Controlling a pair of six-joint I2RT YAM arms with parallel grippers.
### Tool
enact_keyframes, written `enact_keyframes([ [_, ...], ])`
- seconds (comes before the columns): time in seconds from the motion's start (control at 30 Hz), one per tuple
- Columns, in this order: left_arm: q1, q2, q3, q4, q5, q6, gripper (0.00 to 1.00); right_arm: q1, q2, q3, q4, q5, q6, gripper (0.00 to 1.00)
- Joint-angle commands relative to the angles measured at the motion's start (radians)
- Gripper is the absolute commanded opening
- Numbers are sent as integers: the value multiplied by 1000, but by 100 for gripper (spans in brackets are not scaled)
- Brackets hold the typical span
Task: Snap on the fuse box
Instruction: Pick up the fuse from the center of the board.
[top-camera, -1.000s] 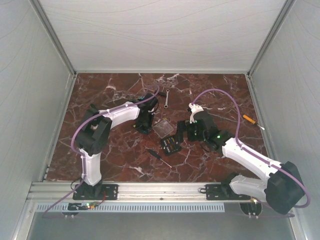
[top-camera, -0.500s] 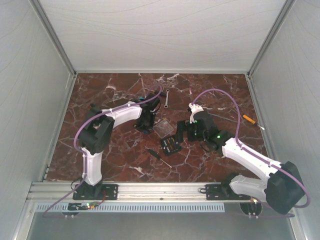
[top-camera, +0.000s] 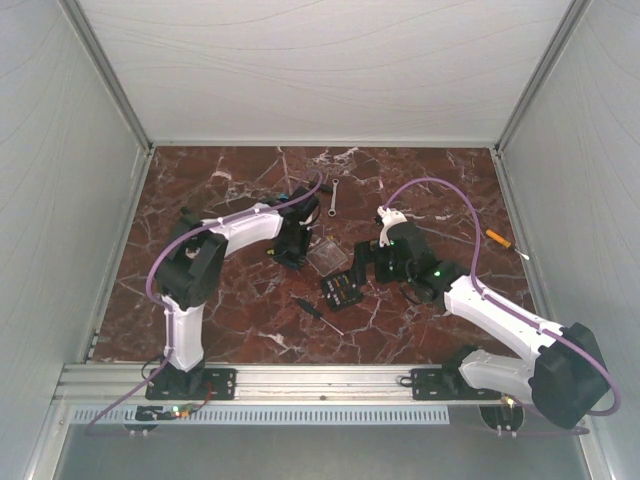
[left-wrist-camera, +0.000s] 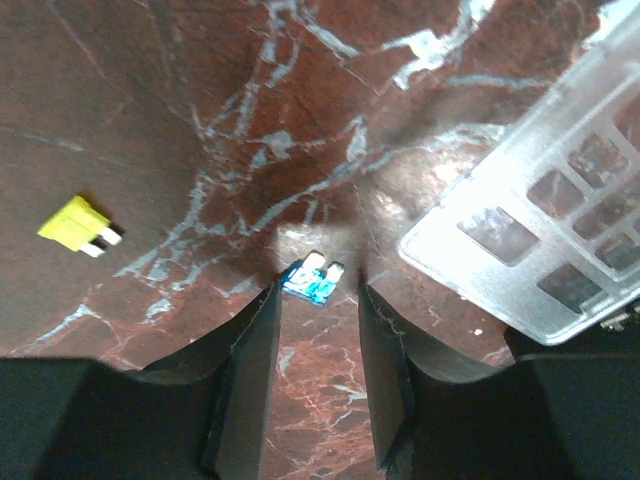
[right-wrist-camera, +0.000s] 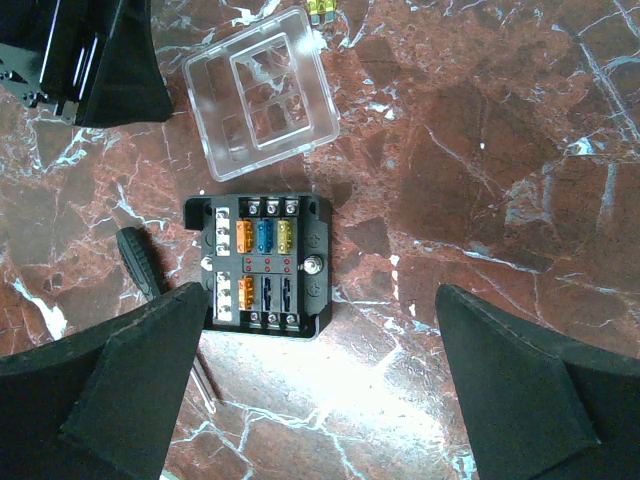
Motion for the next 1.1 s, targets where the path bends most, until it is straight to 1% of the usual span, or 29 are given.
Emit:
enact_keyframes([
  [0.0,-26,-28,-11,-8,72,-2,37,-4,-2,-9,31,-7,-6,98],
  [0.13,-41,-31,-9,-31,75,-13,37,-4,-1,-8,28,-7,-7,98],
  [0.23,-43,-47,-12,-45,42,-35,37,-5,-3,-7,28,-8,-6,98],
  [0.37,-41,-34,18,-61,-28,-104,39,-4,-2,-9,31,-13,-4,98],
  [0.67,-31,-8,39,-21,-67,-240,41,-4,-29,-16,27,-9,-2,98],
  [0.8,-17,-9,17,10,-59,-267,42,-5,-22,-12,31,-17,-1,98],
  [1.07,-11,18,11,32,-21,-264,42,-4,-12,-4,20,1,-4,98],
])
